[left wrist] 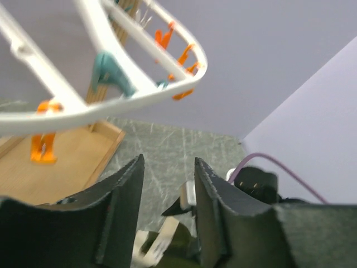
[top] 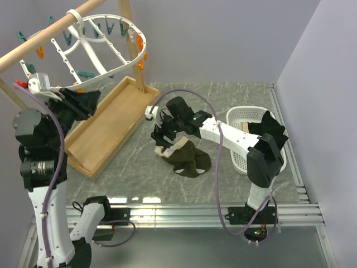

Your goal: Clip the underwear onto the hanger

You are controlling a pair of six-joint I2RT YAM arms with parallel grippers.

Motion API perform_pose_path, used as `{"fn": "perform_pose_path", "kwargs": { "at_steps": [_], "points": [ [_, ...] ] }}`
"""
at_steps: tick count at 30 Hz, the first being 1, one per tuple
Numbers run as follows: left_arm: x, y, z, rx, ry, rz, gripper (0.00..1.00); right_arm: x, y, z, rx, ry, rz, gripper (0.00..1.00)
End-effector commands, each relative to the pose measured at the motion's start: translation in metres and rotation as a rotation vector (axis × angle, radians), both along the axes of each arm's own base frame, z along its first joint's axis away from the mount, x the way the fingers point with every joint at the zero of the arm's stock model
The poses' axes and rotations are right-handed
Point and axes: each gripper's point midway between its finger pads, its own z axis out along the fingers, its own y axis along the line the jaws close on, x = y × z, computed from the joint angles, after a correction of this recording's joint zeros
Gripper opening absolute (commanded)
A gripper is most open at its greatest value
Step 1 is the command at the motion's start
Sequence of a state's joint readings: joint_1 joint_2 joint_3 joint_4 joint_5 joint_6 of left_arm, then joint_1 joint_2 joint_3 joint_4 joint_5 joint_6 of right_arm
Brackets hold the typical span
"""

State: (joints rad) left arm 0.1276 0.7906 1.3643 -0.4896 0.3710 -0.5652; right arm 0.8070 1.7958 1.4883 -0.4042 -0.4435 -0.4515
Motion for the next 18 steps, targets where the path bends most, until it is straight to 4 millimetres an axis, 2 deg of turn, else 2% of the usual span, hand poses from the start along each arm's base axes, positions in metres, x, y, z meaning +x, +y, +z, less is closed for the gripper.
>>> {"fn": "perform_pose_path", "kwargs": {
  "at_steps": [1, 4, 7, 18],
  "points": [
    [0.001, -0.008, 0.047, -0.013, -0.124, -0.048, 0.45, 0.005, 0.002, 0.024, 0.053, -0.034, -0.039, 0.89],
    [0.009, -0.005, 0.061, -0.027, -0.147, -0.040, 0.40, 0.006, 0.002, 0.037, 0.075, -0.049, -0.039, 0.91],
    [0.025, 0.004, 0.064, -0.025, -0.137, 0.003, 0.37, 0.007, 0.002, 0.042, 0.089, -0.044, -0.042, 0.91],
    [0.077, 0.025, 0.082, 0.023, -0.188, 0.060, 0.35, 0.017, 0.002, 0.070, 0.146, -0.069, -0.064, 0.92]
  ]
}}
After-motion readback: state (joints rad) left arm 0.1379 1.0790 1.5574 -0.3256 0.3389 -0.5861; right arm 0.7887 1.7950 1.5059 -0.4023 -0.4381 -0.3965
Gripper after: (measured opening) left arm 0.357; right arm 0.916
